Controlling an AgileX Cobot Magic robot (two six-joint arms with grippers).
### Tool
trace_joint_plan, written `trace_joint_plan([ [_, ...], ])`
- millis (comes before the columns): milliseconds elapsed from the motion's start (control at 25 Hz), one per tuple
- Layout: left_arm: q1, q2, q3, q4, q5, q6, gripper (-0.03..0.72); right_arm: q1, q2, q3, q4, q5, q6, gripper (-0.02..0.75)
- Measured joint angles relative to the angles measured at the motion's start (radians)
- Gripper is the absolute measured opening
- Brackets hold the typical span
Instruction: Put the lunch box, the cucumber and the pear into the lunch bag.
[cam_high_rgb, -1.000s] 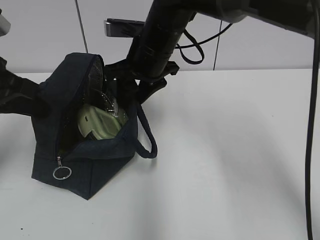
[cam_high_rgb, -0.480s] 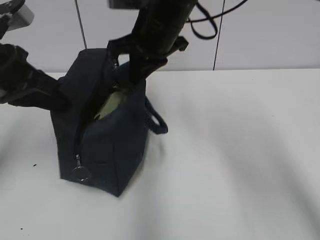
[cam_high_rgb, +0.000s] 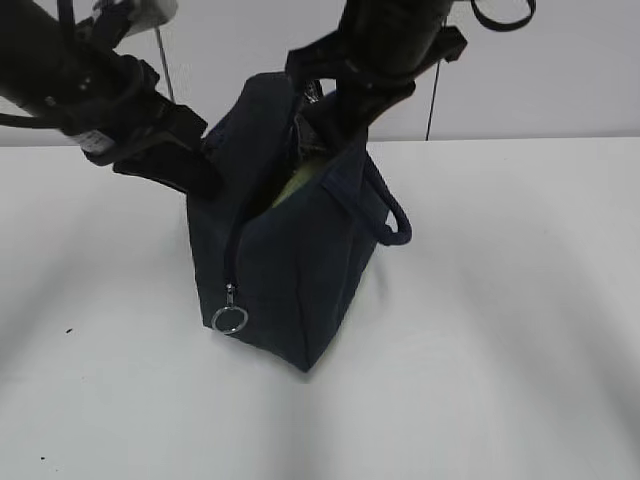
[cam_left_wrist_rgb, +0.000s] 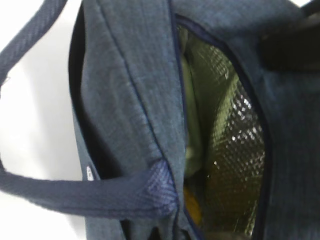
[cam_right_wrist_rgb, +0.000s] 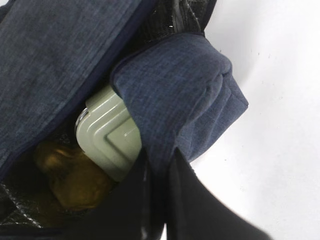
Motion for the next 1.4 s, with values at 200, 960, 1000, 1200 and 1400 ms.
trace_joint_plan([
  [200, -0.004, 0.042, -0.041, 0.007, 0.02, -0.001, -0.018, -0.027, -0.085, 0.236, 0.0, -0.175, 0.04, 0.026],
  [960, 0.02, 0.001, -0.051, 0.087, 0.024, -0.06, 0.325, -0.043, -0.214, 0.346, -0.005, -0.322, -0.004, 0.515],
  [1000, 0.025, -0.029, -0.045, 0.089, 0.0, -0.061, 0.327, -0.043, -0.238, 0.346, -0.007, -0.322, -0.013, 0.515],
  [1200, 0.026, -0.195, 0.085, 0.082, -0.154, -0.062, 0.321, -0.002, -0.371, 0.431, -0.007, -0.373, -0.037, 0.51],
  [1400, 0.026, -0.375, 0.353, 0.057, -0.394, -0.062, 0.316, 0.138, -0.513, 0.68, 0.012, -0.584, -0.064, 0.496],
])
